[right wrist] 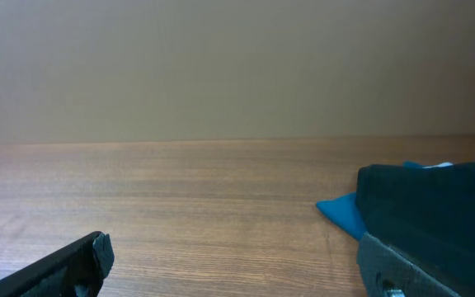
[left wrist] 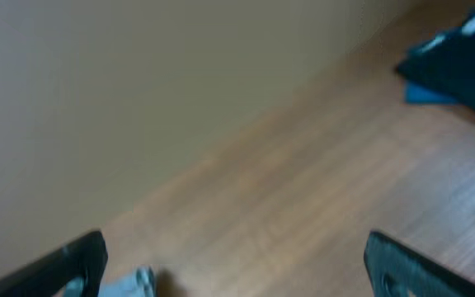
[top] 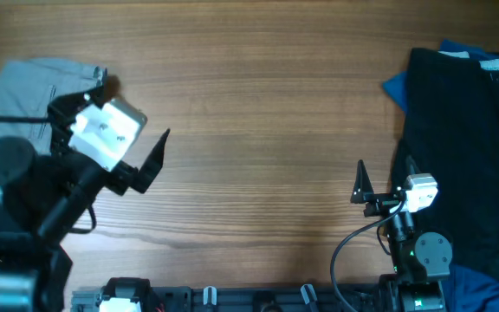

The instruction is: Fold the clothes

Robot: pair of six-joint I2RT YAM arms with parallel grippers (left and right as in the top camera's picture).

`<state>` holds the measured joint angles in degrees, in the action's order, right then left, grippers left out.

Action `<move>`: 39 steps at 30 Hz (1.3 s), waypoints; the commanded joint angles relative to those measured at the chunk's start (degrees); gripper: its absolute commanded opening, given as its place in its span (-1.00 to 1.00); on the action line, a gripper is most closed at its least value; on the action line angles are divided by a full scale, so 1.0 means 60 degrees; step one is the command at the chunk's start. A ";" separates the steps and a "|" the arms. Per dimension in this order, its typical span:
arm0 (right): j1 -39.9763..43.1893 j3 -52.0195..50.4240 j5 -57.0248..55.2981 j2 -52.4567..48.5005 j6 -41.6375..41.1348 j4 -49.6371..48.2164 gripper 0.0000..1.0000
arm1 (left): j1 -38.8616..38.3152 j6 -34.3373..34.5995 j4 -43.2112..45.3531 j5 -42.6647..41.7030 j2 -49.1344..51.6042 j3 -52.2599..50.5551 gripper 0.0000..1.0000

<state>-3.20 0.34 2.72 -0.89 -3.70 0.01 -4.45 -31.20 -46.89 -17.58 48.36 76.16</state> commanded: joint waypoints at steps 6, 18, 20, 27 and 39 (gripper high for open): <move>0.0029 -0.0007 0.0117 0.0102 0.0113 -0.0029 0.99 | 0.0353 0.2670 0.4932 0.0612 -0.4776 -0.7446 1.00; 0.0029 -0.0007 0.0120 0.0102 0.0113 -0.0029 0.99 | 0.0805 0.3727 0.7337 -0.0076 -0.8018 -1.2641 1.00; 0.0029 -0.0007 0.0120 0.0102 0.0113 -0.0029 0.99 | 0.0805 0.3781 0.7355 -0.0062 -0.8032 -1.2641 1.00; 0.0029 -0.0007 0.0117 0.0102 0.0113 -0.0029 1.00 | 0.0805 0.3781 0.7359 -0.0062 -0.8003 -1.2641 1.00; 0.0029 -0.0007 0.0120 0.0102 0.0113 -0.0029 0.99 | 0.0805 0.3781 0.7359 -0.0062 -0.8003 -1.2641 1.00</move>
<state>-3.20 0.34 2.74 -0.73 -3.53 -0.03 0.08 -9.41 -2.83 -17.04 0.75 0.73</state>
